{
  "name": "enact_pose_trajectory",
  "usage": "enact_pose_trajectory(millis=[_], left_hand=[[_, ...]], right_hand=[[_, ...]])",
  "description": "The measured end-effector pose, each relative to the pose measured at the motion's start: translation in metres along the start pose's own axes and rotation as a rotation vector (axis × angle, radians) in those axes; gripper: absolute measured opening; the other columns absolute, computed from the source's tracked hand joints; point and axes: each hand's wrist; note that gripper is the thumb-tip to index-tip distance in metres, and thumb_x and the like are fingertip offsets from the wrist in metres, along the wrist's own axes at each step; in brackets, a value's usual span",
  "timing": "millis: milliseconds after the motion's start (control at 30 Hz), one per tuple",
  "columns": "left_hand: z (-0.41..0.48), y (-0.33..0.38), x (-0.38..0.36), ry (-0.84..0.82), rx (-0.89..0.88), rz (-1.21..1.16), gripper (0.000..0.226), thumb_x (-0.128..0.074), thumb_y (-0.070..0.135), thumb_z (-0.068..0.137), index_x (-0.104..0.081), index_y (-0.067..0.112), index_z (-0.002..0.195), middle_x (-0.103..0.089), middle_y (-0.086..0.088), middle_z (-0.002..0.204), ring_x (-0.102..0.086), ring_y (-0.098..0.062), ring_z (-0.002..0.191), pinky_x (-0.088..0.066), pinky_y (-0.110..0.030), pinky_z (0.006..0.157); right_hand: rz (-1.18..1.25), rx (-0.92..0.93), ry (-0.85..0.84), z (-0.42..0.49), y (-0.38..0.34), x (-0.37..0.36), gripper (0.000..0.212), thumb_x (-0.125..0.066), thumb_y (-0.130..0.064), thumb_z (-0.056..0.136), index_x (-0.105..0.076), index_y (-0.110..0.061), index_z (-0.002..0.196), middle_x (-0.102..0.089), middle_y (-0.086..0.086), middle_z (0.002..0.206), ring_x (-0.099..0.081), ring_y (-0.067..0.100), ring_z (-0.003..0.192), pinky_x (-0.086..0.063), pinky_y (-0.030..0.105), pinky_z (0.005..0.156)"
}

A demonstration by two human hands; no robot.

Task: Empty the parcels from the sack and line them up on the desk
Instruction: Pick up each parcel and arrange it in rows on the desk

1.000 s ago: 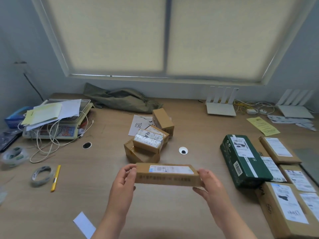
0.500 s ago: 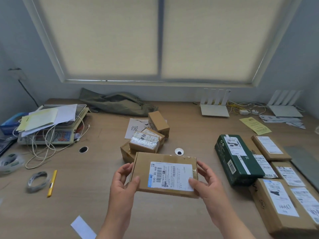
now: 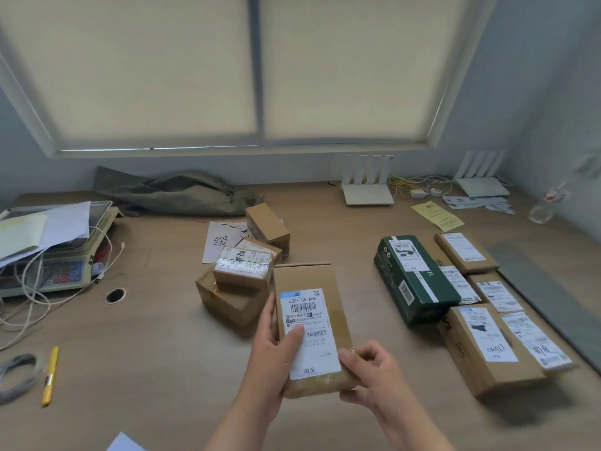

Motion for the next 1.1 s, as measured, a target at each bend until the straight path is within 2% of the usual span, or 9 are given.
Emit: enact_pose_trajectory(millis=[100,233,433,600,733,833,967,1033,1100], left_hand=[[-0.001,-0.014,-0.005,-0.039,0.032,0.053,0.056,-0.058,0.0,0.097,-0.051,0.042,0.133,-0.074,0.001,0.119,-0.074,-0.028,0.104,-0.06,-0.047,0.085],[0.004,-0.037,-0.008,-0.031,0.051,0.158,0.053,-0.066,0.007,0.095,-0.059,0.051,0.123,-0.072,0.004,0.121,-0.075,-0.024,0.101,-0.06,-0.053,0.085],[0.001,-0.071,-0.036,-0.092,0.085,0.322,0.062,-0.067,0.005,0.093,-0.05,0.045,0.138,-0.071,0.003,0.118,-0.075,-0.015,0.093,-0.061,-0.035,0.074],[-0.003,-0.109,-0.078,-0.067,0.146,0.426,0.068,-0.067,0.002,0.092,-0.043,0.041,0.142,-0.07,0.003,0.118,-0.077,-0.02,0.087,-0.061,-0.049,0.083],[-0.004,-0.145,-0.122,0.003,0.203,0.426,0.069,-0.066,-0.002,0.091,-0.042,0.038,0.141,-0.069,-0.002,0.118,-0.077,-0.016,0.084,-0.063,-0.038,0.07],[0.001,-0.178,-0.148,0.056,0.25,0.433,0.07,-0.066,-0.004,0.089,-0.044,0.037,0.141,-0.069,-0.004,0.118,-0.077,-0.017,0.088,-0.064,-0.042,0.074],[0.01,-0.214,-0.169,0.115,0.288,0.454,0.067,-0.064,-0.006,0.087,-0.048,0.035,0.138,-0.071,-0.003,0.115,-0.075,-0.017,0.097,-0.063,-0.045,0.079],[0.014,-0.228,-0.177,0.135,0.31,0.462,0.065,-0.063,-0.007,0.087,-0.048,0.037,0.133,-0.071,-0.003,0.115,-0.075,-0.016,0.096,-0.063,-0.044,0.079],[0.021,-0.239,-0.182,0.139,0.324,0.487,0.065,-0.062,-0.006,0.086,-0.047,0.039,0.131,-0.071,-0.002,0.115,-0.075,-0.016,0.096,-0.063,-0.045,0.08]], right_hand=[[-0.016,0.083,0.086,-0.001,0.007,0.001,0.019,-0.069,-0.007,0.091,-0.053,-0.007,0.1,-0.078,0.013,0.09,-0.071,0.024,0.073,-0.056,0.037,0.068],[-0.049,0.17,0.185,-0.008,0.013,0.008,0.033,-0.065,-0.004,0.094,-0.057,-0.024,0.119,-0.08,0.008,0.095,-0.076,0.029,0.091,-0.059,0.049,0.086],[-0.074,0.112,0.282,-0.002,0.029,0.067,0.033,-0.066,-0.01,0.094,-0.064,-0.029,0.12,-0.08,0.004,0.098,-0.076,0.025,0.092,-0.061,0.052,0.082],[-0.138,0.045,0.259,0.022,0.037,0.135,0.032,-0.064,-0.013,0.095,-0.067,-0.04,0.113,-0.078,0.005,0.101,-0.075,0.024,0.093,-0.062,0.051,0.08],[-0.207,-0.013,0.167,0.031,0.039,0.193,0.041,-0.062,-0.01,0.096,-0.058,-0.044,0.119,-0.078,0.004,0.101,-0.077,0.018,0.089,-0.062,0.035,0.073],[-0.286,-0.068,0.118,0.041,0.047,0.233,0.043,-0.062,-0.008,0.096,-0.057,-0.041,0.123,-0.076,-0.002,0.108,-0.074,0.013,0.096,-0.061,0.027,0.076],[-0.242,-0.14,0.233,0.056,0.073,0.273,0.025,-0.074,-0.01,0.084,-0.076,-0.011,0.108,-0.08,-0.002,0.087,-0.073,0.018,0.092,-0.057,0.046,0.094],[-0.174,-0.185,0.287,0.061,0.084,0.284,0.014,-0.075,-0.004,0.082,-0.079,-0.006,0.095,-0.079,0.0,0.074,-0.07,0.019,0.077,-0.059,0.043,0.085],[-0.111,-0.228,0.323,0.065,0.091,0.291,0.011,-0.075,-0.001,0.083,-0.079,-0.006,0.093,-0.078,0.005,0.074,-0.066,0.021,0.071,-0.056,0.035,0.069]])
Point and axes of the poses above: each hand's wrist, its own z-axis towards the middle knuckle, its own x-axis out of the back of the hand, y = z × x
